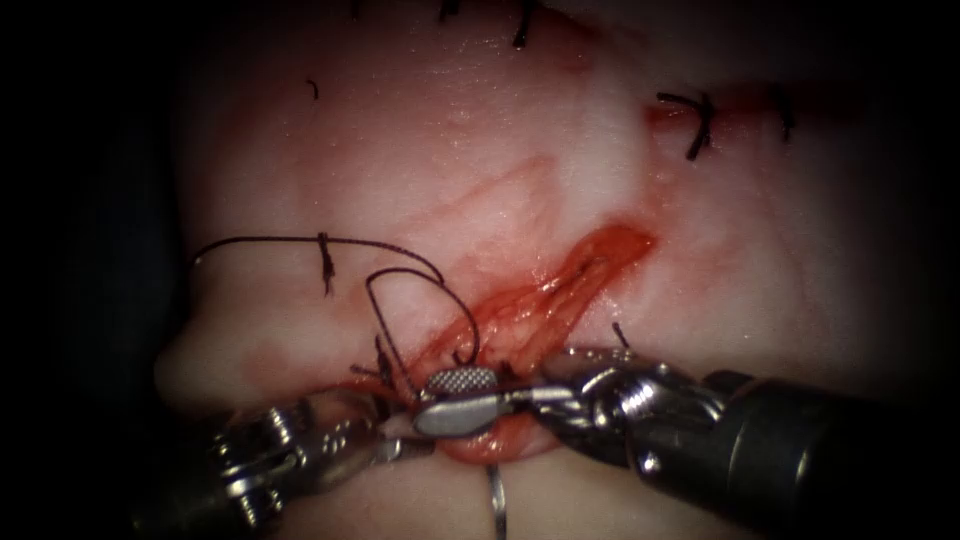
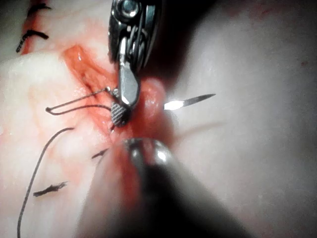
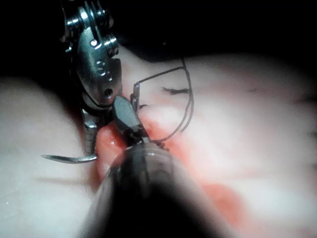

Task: Wound Closure
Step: Using the right needle driver, throw the suture through the tissue below the incision, then grasp the needle near the tip with the left needle driver and rotate it through the skin.

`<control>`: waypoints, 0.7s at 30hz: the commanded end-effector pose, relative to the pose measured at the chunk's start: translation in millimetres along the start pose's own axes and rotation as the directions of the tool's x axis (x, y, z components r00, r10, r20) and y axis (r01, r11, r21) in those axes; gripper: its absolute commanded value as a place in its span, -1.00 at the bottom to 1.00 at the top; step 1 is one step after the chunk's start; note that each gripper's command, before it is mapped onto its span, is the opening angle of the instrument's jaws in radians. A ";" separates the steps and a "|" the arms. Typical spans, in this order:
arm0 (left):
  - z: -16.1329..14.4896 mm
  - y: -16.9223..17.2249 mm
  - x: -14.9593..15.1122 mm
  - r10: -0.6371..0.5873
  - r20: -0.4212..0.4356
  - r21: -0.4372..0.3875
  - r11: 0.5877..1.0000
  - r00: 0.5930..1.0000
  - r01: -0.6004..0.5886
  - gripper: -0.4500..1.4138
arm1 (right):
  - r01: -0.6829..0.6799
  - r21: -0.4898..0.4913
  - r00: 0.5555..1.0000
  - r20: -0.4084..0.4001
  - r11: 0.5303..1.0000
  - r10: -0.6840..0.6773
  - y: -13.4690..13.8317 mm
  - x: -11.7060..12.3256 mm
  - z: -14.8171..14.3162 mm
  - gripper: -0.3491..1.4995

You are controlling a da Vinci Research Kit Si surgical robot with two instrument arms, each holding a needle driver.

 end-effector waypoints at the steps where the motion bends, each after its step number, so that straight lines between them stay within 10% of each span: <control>1: 0.6 -0.2 0.4 0.009 -0.005 0.000 1.000 1.000 -0.009 -0.24 | 0.052 -0.025 0.998 -0.030 0.998 -0.052 0.9 1.4 -0.3 0.38; 13: -1.2 0.4 3.1 0.169 -0.116 0.003 0.986 0.979 -0.169 0.11 | 0.215 -0.150 0.962 -0.137 0.965 -0.236 3.2 10.5 -6.1 0.74; 21: -3.6 0.0 6.5 0.265 -0.276 0.092 0.964 0.924 -0.249 0.20 | 0.524 -0.210 0.833 -0.079 0.826 -0.548 3.4 12.4 -8.1 0.49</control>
